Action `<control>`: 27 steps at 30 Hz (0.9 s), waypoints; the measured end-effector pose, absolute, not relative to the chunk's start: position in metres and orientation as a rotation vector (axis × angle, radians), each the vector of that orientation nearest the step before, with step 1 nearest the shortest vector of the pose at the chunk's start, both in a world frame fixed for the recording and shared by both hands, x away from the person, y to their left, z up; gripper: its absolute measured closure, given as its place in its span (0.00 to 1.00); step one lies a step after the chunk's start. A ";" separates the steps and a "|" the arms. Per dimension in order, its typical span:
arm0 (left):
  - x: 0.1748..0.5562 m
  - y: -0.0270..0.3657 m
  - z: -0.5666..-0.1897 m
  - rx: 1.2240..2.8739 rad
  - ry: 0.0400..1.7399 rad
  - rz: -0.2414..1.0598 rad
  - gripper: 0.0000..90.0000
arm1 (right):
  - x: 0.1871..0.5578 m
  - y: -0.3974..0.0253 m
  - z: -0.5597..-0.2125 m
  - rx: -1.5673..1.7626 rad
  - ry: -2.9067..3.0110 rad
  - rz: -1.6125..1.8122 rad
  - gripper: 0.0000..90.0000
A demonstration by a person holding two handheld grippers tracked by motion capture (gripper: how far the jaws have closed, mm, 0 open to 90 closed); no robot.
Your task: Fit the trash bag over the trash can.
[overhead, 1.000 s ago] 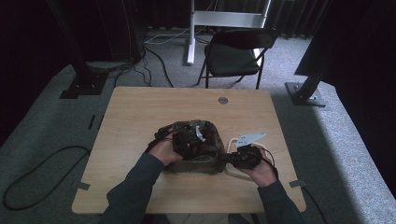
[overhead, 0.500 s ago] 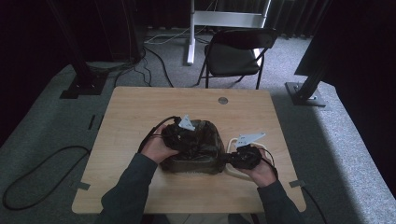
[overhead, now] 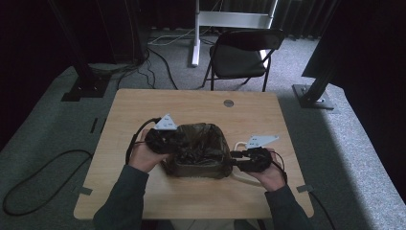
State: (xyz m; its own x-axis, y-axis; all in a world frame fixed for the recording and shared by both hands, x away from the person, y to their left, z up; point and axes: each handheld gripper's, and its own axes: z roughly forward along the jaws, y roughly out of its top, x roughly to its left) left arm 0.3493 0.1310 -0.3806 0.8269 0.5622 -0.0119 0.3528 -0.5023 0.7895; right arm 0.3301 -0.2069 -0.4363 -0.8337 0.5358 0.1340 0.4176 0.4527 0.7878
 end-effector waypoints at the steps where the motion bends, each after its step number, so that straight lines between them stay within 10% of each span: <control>1: 0.349 0.131 -0.381 2.148 0.668 0.311 0.68 | 0.330 -0.207 -0.436 0.846 2.561 1.331 0.69; 27: 0.333 0.186 -0.402 2.011 0.819 0.385 0.68 | 0.332 -0.215 -0.435 0.877 2.525 1.315 0.67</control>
State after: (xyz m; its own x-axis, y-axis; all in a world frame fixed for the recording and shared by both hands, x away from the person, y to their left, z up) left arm 0.3331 0.1865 -0.4021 0.7318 0.6800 -0.0456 0.3989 -0.3731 0.8377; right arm 0.3325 -0.2154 -0.4354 -0.8148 0.5669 0.1211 0.4242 0.4407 0.7911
